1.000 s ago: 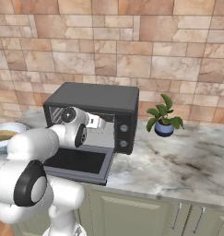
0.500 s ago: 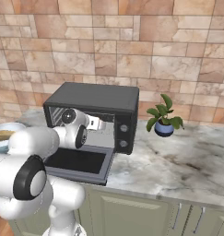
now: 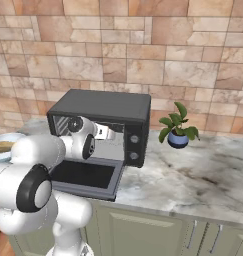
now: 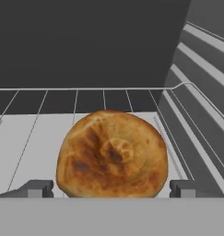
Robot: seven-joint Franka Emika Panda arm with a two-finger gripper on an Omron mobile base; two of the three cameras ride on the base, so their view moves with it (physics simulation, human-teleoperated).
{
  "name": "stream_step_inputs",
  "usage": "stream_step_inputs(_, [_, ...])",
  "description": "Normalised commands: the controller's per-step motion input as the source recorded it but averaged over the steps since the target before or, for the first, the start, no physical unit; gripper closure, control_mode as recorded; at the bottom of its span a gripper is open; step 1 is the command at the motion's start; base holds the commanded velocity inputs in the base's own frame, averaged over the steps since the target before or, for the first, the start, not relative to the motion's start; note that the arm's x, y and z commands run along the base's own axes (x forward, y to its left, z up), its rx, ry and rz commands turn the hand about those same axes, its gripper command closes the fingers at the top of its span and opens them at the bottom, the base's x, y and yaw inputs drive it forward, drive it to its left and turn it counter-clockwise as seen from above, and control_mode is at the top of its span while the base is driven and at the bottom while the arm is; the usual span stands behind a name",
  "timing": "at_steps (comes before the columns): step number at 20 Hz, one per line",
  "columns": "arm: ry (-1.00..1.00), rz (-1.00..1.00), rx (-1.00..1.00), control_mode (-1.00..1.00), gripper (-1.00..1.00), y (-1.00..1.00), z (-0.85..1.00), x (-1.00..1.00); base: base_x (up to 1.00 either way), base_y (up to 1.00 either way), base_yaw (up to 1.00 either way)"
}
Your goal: Pick up the heated bread from the toaster oven and place it in the bowl. Then move the bread bowl to the dining counter.
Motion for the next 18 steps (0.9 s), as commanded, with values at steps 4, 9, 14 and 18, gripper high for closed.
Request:
stream_step_inputs(4, [0.00, 0.00, 0.00, -1.00, -1.00, 0.00, 0.00, 0.14, 0.00, 0.00, 0.00])
stream_step_inputs(9, [0.01, 0.00, 0.00, -1.00, -1.00, 0.00, -0.03, 0.04, 0.00, 0.00, 0.00])
stream_step_inputs(14, [0.03, 0.00, -0.01, -1.00, -1.00, 0.00, -0.12, 0.06, 0.00, 0.00, 0.00])
stream_step_inputs(18, [0.00, 0.00, 0.00, -1.00, -1.00, 0.00, -0.11, 0.19, 0.00, 0.00, 0.00])
